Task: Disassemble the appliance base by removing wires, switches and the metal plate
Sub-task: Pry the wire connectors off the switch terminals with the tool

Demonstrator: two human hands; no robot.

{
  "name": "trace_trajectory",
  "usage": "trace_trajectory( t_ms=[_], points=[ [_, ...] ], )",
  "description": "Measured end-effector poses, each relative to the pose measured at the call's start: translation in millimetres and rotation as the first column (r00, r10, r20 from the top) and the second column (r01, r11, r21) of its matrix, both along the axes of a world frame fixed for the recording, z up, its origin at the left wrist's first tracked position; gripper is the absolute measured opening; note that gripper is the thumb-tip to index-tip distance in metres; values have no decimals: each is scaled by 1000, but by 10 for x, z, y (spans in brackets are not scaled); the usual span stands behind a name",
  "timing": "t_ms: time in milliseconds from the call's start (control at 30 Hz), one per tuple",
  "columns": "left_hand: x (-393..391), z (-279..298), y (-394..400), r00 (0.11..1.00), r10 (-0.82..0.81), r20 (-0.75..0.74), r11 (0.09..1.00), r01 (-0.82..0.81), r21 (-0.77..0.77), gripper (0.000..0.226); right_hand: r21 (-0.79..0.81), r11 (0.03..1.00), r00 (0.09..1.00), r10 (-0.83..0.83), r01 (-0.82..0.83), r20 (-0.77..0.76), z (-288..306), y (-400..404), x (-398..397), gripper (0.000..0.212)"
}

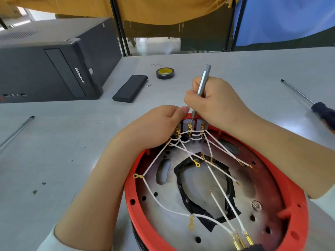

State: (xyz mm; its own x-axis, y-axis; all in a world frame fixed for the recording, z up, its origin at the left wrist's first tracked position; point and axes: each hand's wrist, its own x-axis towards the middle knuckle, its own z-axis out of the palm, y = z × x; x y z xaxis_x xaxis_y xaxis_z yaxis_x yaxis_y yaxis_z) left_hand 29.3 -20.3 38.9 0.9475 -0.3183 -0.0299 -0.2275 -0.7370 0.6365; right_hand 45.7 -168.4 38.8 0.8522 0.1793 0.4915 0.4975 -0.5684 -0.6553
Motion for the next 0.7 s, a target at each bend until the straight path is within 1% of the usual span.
trace_trajectory(
  t_ms=[100, 267, 367, 433, 567, 700],
  points=[
    [-5, 2, 3, 1000, 1, -3, 1000, -1, 3, 56, -22, 1000, 1000, 1, -1, -16, 6, 18, 1, 38],
    [-5, 3, -2, 1000, -4, 1, 1000, 4, 14, 57, -57, 998, 990, -12, 4, -138, 55, 39, 76, 36],
    [-2, 4, -3, 1000, -7, -6, 1000, 7, 12, 57, -93, 996, 985, -29, 13, -168, 65, 51, 114, 36],
    [2, 5, -5, 1000, -6, -3, 1000, 6, 18, 57, -61, 998, 991, -21, 13, -135, 40, 45, 88, 38],
    [5, 0, -3, 1000, -5, 12, 1000, 5, 15, 56, 36, 998, 999, 43, -44, 29, -7, 1, -38, 41],
    [0, 1, -4, 1000, -6, 8, 1000, 6, -1, 54, -35, 996, 996, 79, -78, 35, -8, 5, -48, 38]
  ],
)
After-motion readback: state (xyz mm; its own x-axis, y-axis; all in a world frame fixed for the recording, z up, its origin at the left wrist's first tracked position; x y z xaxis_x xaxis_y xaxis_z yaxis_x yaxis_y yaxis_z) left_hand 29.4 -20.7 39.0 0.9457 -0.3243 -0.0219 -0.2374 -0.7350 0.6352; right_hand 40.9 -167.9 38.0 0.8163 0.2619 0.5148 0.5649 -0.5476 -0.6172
